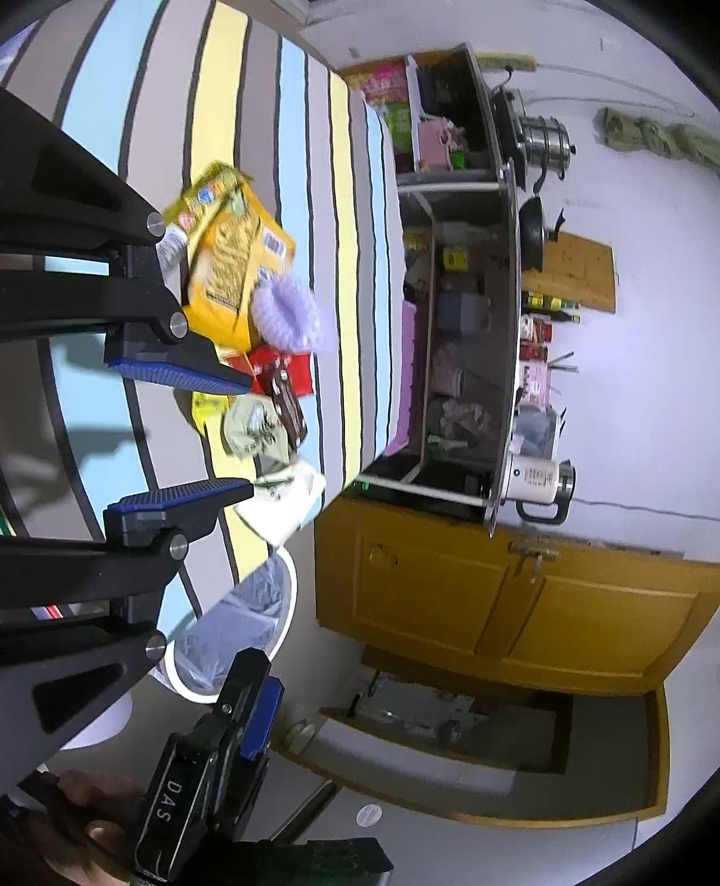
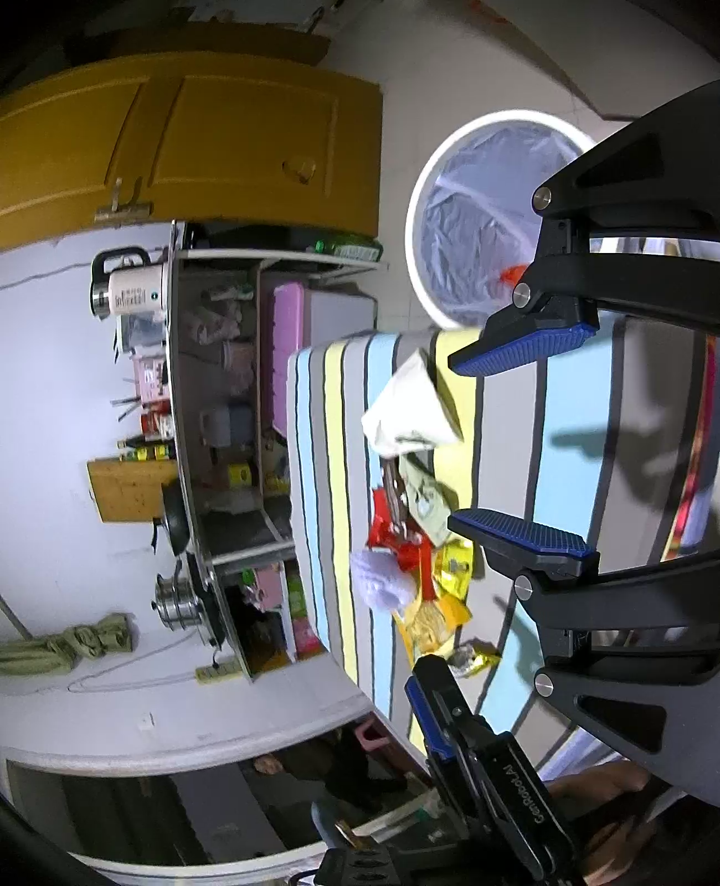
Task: Collect trash
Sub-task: 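Move both open grippers back over the table, then grasp the yellow snack stick wrapper with the left gripper while the right grasps the yellow snack packet, then carry both held wrappers over the bin and open both grippers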
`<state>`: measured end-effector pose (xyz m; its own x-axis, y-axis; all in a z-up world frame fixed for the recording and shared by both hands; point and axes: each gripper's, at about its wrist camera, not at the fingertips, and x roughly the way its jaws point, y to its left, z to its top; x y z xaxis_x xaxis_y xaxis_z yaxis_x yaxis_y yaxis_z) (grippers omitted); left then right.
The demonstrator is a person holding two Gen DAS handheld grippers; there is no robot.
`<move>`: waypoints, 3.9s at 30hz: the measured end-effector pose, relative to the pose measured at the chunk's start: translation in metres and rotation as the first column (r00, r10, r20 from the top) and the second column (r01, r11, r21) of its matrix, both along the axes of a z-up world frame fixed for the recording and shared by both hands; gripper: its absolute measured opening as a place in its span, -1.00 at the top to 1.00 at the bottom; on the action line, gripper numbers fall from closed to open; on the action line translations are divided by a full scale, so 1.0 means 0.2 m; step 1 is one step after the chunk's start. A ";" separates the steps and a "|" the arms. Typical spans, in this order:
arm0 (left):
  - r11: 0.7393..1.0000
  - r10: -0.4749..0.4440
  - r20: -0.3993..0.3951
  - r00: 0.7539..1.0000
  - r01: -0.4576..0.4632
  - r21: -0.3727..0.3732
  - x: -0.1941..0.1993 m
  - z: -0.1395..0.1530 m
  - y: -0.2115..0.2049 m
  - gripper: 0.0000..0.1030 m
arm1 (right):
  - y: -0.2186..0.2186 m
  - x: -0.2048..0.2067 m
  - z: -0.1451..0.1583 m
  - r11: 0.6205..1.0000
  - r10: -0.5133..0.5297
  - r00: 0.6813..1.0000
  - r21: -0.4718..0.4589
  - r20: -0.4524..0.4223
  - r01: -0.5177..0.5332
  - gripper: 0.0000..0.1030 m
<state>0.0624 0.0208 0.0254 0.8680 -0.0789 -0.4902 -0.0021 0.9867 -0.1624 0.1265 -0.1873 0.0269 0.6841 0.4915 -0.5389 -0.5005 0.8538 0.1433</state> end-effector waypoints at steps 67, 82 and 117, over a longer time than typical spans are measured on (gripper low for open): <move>0.944 0.293 -0.248 0.923 -0.320 -0.075 0.09 -0.40 0.59 0.87 | 0.75 0.34 -0.35 0.957 0.246 0.943 -0.098 -0.224 -0.273 0.25; 0.942 0.321 -0.170 0.932 -0.333 -0.046 -0.06 -0.21 0.52 0.91 | 0.58 0.18 -0.19 0.969 0.235 0.961 -0.042 -0.145 -0.244 0.26; 0.998 -0.049 -0.102 0.994 0.051 0.021 0.24 -0.02 -0.23 0.91 | -0.13 0.18 -0.06 0.999 -0.052 0.997 0.001 -0.061 0.052 0.25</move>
<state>0.1110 -0.0262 0.0220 0.8088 -0.1085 -0.5781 0.0322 0.9895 -0.1407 0.1634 -0.2129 0.0154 0.6746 0.4577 -0.5791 -0.4461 0.8779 0.1741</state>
